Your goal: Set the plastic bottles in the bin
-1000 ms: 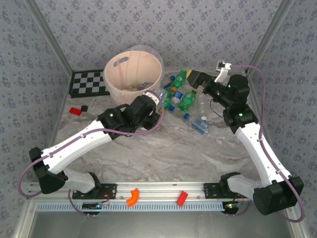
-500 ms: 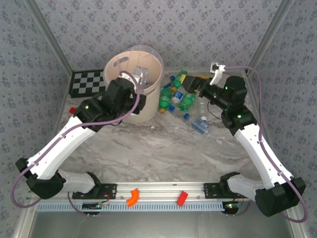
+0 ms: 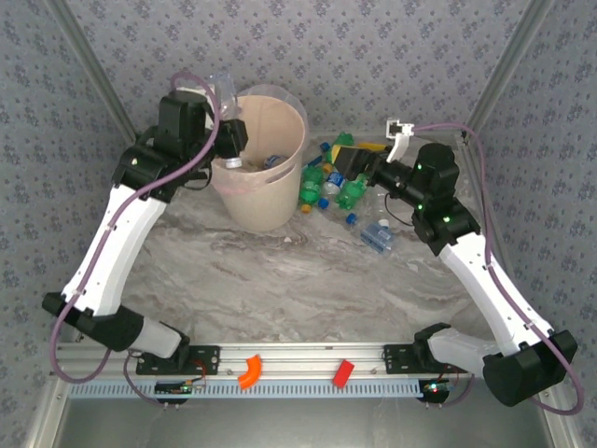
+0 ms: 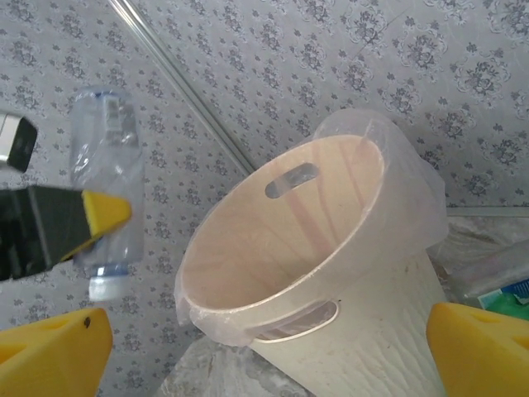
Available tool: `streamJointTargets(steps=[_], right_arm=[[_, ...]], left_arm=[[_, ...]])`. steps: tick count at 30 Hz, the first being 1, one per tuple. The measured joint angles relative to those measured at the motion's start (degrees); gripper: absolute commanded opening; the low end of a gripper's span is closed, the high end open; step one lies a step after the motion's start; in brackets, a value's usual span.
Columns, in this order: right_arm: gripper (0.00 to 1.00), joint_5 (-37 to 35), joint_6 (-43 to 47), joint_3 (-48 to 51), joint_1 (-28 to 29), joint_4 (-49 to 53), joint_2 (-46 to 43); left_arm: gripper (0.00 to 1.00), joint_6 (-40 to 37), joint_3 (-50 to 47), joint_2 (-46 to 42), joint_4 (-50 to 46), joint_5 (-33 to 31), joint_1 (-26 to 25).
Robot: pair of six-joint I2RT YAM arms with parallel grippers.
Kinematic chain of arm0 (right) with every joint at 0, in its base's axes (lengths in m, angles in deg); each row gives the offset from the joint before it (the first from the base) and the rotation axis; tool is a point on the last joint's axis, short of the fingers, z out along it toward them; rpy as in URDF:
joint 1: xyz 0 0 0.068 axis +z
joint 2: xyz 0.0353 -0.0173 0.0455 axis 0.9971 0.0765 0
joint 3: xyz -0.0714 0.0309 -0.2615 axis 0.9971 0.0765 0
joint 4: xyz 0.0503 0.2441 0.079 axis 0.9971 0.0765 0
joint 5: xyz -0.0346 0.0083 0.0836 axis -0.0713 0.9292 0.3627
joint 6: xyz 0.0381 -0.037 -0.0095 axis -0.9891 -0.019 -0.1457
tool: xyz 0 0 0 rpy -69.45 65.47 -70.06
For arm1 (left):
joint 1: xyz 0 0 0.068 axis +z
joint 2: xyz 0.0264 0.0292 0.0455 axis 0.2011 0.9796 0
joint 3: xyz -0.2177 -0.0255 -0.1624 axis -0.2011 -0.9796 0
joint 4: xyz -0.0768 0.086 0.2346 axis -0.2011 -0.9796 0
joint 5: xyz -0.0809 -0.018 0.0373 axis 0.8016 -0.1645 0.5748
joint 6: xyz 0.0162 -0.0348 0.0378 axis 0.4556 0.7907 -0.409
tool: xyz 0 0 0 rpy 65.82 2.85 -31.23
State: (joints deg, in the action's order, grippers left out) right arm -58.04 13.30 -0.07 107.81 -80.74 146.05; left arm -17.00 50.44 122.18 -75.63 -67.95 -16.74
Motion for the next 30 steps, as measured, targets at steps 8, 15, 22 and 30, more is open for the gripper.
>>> streamJointTargets(steps=[8,15,22,30], right_arm=[[1.00,0.00,0.66,-1.68,1.75,0.81,-0.04],[0.99,-0.02,1.51,-2.19,1.97,1.07,-0.28],[0.99,-0.20,1.70,-2.21,1.97,1.40,-0.28],[0.99,-0.22,1.75,-2.23,1.97,2.12,-0.31]], left_arm=[[0.46,-0.26,12.09,12.07,-2.01,3.48,2.54],[0.47,-2.62,20.72,20.90,-7.54,3.61,2.95],[0.48,-4.26,21.33,23.34,-10.62,3.61,2.95],[0.53,-5.22,21.42,23.56,-12.11,3.58,2.95]])
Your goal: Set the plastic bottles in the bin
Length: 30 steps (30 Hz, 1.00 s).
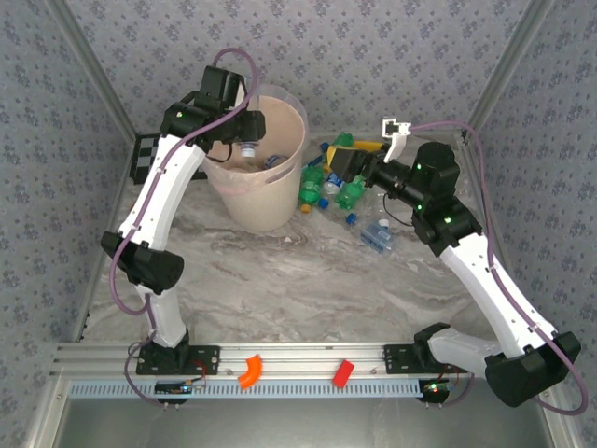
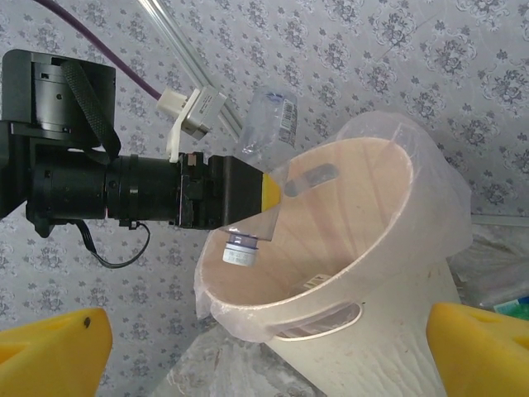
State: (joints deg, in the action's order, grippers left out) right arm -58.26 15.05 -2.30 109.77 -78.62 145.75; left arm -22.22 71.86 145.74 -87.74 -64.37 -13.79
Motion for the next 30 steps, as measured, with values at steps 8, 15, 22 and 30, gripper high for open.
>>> streamJointTargets(steps=[8,15,22,30], right_arm=[[1.00,-1.05,1.01,-0.02,0.00,0.96,0.00],[1.00,-1.92,1.31,-0.02,-0.02,1.11,0.00],[0.99,-1.95,1.46,-0.02,-0.02,1.18,0.00],[0.99,-2.60,2.75,-0.59,-0.83,2.71,-0.74]], left_arm=[[0.84,-1.27,0.00,0.07,-1.44,-0.07,0.00],[0.91,-1.38,0.00,-0.02,-1.55,-0.13,0.00],[1.00,-0.52,-0.76,-2.47,-1.40,0.11,0.00],[1.00,0.90,-13.07,-15.32,1.84,0.13,-0.94]])
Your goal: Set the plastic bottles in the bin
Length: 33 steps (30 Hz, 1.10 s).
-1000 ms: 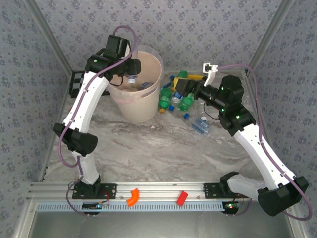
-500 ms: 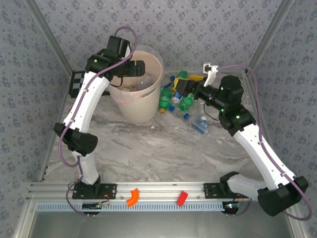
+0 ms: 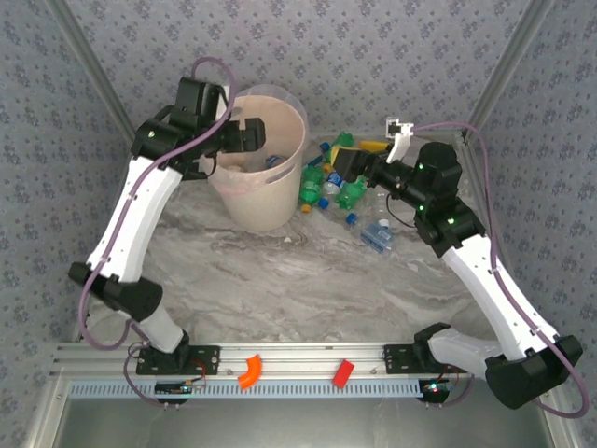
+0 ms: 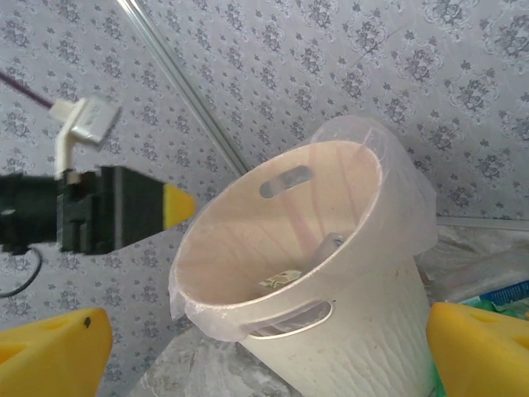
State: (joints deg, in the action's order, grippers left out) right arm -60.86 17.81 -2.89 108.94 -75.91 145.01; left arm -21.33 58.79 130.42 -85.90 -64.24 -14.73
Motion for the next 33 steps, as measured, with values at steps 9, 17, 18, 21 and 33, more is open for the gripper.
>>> streamJointTargets(steps=[9,17,18,21,33], right_arm=[[0.99,-3.08,0.20,-0.28,-1.14,1.64,-0.39],[1.00,-4.52,0.15,-0.28,-1.33,1.88,-0.15],[0.99,-4.55,0.13,-0.28,-1.33,2.21,-0.09],[0.99,-4.85,0.20,-0.26,-1.33,4.31,0.17],[0.99,-12.13,3.89,10.75,-1.62,19.12,-2.01]], left_arm=[[1.00,1.79,-21.38,-17.90,6.25,0.59,-1.20],[1.00,2.45,-35.30,-30.05,8.70,1.90,-1.60],[1.00,2.45,-36.24,-31.04,8.74,2.16,-1.62],[1.00,2.40,-38.60,-33.66,9.29,3.04,-1.73],[1.00,2.86,-41.40,-38.23,10.84,5.68,-1.97]])
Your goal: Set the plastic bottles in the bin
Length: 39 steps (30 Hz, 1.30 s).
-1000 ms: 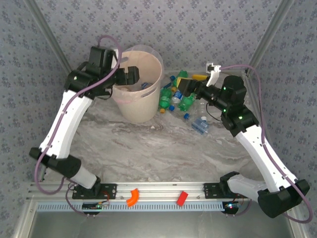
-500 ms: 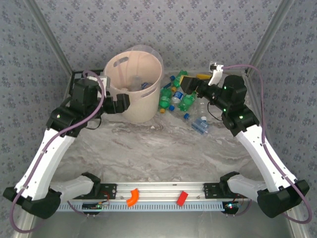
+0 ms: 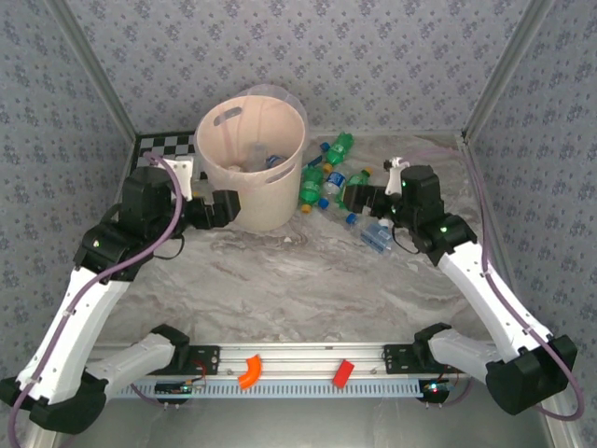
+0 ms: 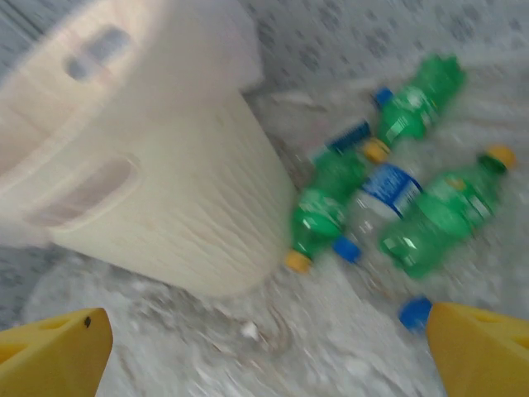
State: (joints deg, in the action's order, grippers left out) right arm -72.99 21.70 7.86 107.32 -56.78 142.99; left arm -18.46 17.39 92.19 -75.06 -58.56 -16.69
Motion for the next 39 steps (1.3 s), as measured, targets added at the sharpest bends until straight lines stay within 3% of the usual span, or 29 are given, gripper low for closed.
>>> streamJointTargets(steps=[10,25,32,39], right_arm=[[1.00,-3.34,0.66,7.76,-4.90,6.36,1.14],[0.99,-1.25,0.63,8.00,-11.67,-0.31,19.15],[0.99,-0.87,1.36,5.29,-11.96,-2.78,26.32],[1.00,-0.55,1.90,5.03,-10.64,-2.91,26.88]], left_arm=[[1.00,2.80,-7.06,-4.74,3.06,1.99,-0.35],[1.00,2.27,-14.49,-16.55,2.91,1.99,-0.39],[1.00,1.38,-15.43,-18.82,3.02,2.01,-0.39],[1.00,0.11,-17.35,-19.37,3.06,2.01,-0.39]])
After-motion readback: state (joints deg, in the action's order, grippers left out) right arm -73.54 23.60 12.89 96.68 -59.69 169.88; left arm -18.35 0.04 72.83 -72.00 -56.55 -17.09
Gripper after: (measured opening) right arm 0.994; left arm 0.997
